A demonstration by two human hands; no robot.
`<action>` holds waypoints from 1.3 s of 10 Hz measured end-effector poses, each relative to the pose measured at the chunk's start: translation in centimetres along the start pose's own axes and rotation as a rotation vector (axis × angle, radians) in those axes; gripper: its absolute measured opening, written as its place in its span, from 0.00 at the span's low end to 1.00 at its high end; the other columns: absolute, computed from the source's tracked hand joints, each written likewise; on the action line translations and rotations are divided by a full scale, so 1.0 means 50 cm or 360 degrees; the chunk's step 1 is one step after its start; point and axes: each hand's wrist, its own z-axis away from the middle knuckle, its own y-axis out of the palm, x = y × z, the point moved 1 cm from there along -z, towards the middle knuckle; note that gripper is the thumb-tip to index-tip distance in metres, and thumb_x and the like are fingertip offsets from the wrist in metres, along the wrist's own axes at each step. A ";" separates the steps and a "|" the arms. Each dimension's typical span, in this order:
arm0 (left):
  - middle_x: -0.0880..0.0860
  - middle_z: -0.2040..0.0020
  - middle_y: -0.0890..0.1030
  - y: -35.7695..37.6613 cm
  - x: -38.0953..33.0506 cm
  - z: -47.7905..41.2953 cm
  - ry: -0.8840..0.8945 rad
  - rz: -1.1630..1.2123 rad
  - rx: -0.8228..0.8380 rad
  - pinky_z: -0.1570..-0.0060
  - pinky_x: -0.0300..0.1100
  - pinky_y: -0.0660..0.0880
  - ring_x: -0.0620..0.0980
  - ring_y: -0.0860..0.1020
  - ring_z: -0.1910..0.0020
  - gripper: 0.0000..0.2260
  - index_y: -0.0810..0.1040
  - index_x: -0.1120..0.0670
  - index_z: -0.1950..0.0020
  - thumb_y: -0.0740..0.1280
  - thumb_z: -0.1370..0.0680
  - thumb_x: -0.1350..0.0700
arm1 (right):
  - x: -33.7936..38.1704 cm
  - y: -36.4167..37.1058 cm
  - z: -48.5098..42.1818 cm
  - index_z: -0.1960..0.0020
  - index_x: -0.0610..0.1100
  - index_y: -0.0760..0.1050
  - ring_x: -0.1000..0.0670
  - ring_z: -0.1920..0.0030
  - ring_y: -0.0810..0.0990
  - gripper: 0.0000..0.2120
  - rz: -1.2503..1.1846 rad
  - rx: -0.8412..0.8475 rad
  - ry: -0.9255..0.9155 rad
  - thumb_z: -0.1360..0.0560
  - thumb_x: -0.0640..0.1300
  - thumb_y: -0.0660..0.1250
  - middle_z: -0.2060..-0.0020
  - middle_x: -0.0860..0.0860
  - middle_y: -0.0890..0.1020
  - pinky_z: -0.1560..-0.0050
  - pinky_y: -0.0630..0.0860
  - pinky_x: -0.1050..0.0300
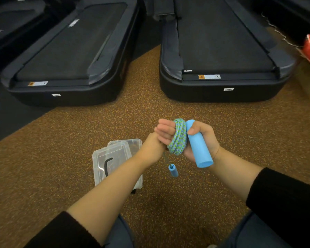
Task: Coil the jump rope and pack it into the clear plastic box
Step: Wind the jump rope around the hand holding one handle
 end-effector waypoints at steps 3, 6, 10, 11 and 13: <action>0.47 0.70 0.71 0.023 -0.027 0.005 -0.0614 0.0361 0.0282 0.67 0.39 0.70 0.45 0.70 0.72 0.11 0.70 0.52 0.60 0.55 0.19 0.56 | 0.028 -0.006 -0.007 0.38 0.30 0.72 0.39 0.35 0.74 0.35 -0.0077 -0.0241 -0.0249 0.44 0.40 0.67 0.37 0.34 0.75 0.34 0.67 0.44; 0.52 0.58 0.79 0.001 -0.053 0.007 -0.0489 0.0074 0.0295 0.65 0.34 0.61 0.47 0.74 0.64 0.11 0.75 0.59 0.51 0.56 0.19 0.55 | 0.052 -0.018 -0.002 0.36 0.32 0.69 0.40 0.34 0.73 0.40 0.0122 -0.0338 -0.0176 0.46 0.41 0.70 0.37 0.35 0.75 0.33 0.67 0.47; 0.56 0.55 0.82 -0.005 -0.045 0.017 -0.0386 -0.0217 0.0353 0.57 0.44 0.70 0.56 0.79 0.54 0.13 0.75 0.54 0.55 0.56 0.20 0.49 | 0.043 -0.030 -0.001 0.36 0.35 0.70 0.41 0.34 0.72 0.41 0.0299 -0.0387 -0.0043 0.49 0.43 0.71 0.37 0.37 0.75 0.29 0.62 0.46; 0.58 0.52 0.82 0.006 -0.042 0.019 -0.0437 -0.0307 0.0421 0.54 0.47 0.73 0.58 0.79 0.52 0.13 0.75 0.53 0.54 0.54 0.19 0.49 | 0.048 -0.014 -0.002 0.34 0.31 0.67 0.38 0.34 0.71 0.40 0.0070 -0.0286 -0.0152 0.45 0.41 0.69 0.35 0.34 0.73 0.32 0.66 0.45; 0.58 0.53 0.82 0.014 -0.062 0.016 -0.0383 -0.0281 0.0426 0.52 0.50 0.75 0.59 0.79 0.52 0.13 0.75 0.53 0.55 0.54 0.20 0.49 | 0.050 -0.011 -0.001 0.33 0.31 0.65 0.37 0.33 0.70 0.38 -0.0085 -0.0261 -0.0241 0.42 0.40 0.65 0.34 0.33 0.71 0.34 0.66 0.43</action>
